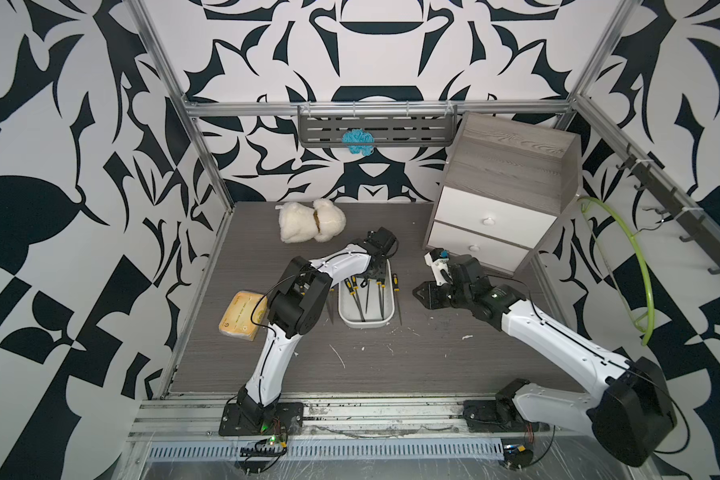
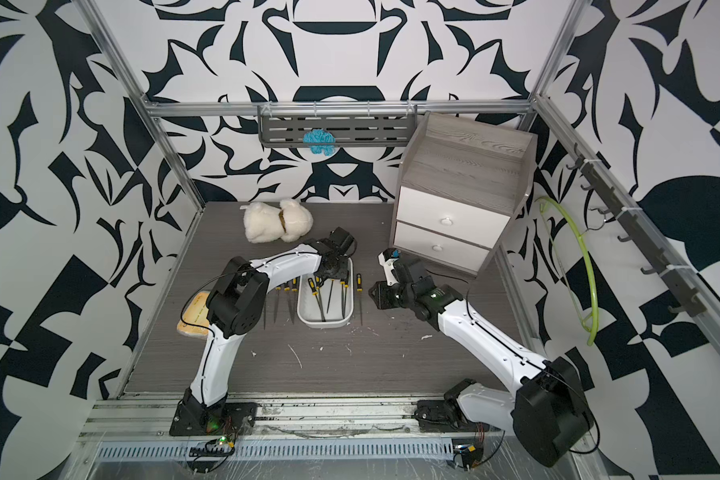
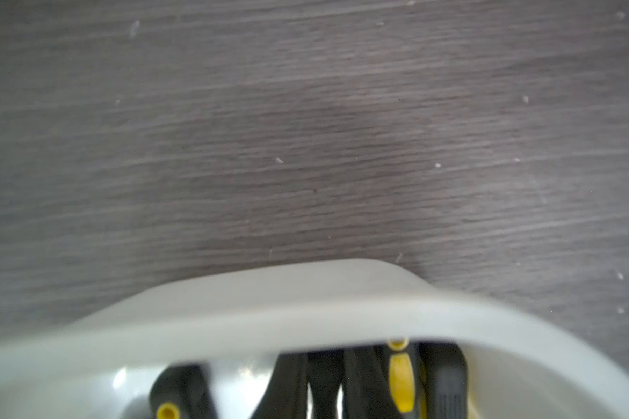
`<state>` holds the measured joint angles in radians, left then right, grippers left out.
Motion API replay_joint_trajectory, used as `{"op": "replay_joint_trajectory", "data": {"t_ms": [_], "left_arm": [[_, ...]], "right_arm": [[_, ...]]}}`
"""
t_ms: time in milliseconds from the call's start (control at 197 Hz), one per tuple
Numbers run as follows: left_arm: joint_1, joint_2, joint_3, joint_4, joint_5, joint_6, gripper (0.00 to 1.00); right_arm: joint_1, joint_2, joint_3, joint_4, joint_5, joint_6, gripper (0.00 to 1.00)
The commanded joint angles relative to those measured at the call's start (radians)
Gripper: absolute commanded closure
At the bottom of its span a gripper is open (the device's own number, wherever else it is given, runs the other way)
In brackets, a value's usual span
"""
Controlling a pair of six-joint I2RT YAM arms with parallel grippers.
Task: Take the file tool out of the storage box
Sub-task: Pick up the file tool from the storage box.
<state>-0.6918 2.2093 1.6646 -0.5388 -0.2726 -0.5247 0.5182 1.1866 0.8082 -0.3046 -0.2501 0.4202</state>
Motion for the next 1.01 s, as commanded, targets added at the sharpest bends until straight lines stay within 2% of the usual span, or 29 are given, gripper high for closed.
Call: {"op": "replay_joint_trajectory", "data": {"t_ms": [0, 127, 329, 517, 755, 876, 1008], "left_arm": [[0.009, -0.034, -0.065, -0.018, 0.058, -0.006, 0.95], [0.008, -0.121, -0.101, 0.007, 0.070, -0.005, 0.97], [0.009, -0.340, -0.210, 0.118, 0.062, 0.006, 0.98], [0.009, -0.531, -0.313, 0.226, 0.096, 0.048, 1.00], [0.012, -0.787, -0.551, 0.467, 0.244, -0.021, 1.00], [0.012, -0.866, -0.653, 0.579, 0.370, -0.088, 1.00], [0.012, -0.977, -0.773, 0.648, 0.418, -0.098, 1.00]], "right_arm": [[0.000, -0.001, 0.005, 0.030, -0.005, 0.008, 0.70], [0.000, -0.004, 0.004, 0.033, -0.006, 0.010, 0.70], [0.000, -0.012, -0.003, 0.041, -0.006, 0.008, 0.70], [0.001, -0.023, -0.018, 0.087, -0.078, 0.005, 0.70], [0.001, -0.045, -0.036, 0.133, -0.125, 0.008, 0.70], [0.004, -0.027, -0.044, 0.186, -0.231, 0.030, 0.70], [0.022, -0.013, -0.058, 0.279, -0.347, 0.072, 0.69]]}}
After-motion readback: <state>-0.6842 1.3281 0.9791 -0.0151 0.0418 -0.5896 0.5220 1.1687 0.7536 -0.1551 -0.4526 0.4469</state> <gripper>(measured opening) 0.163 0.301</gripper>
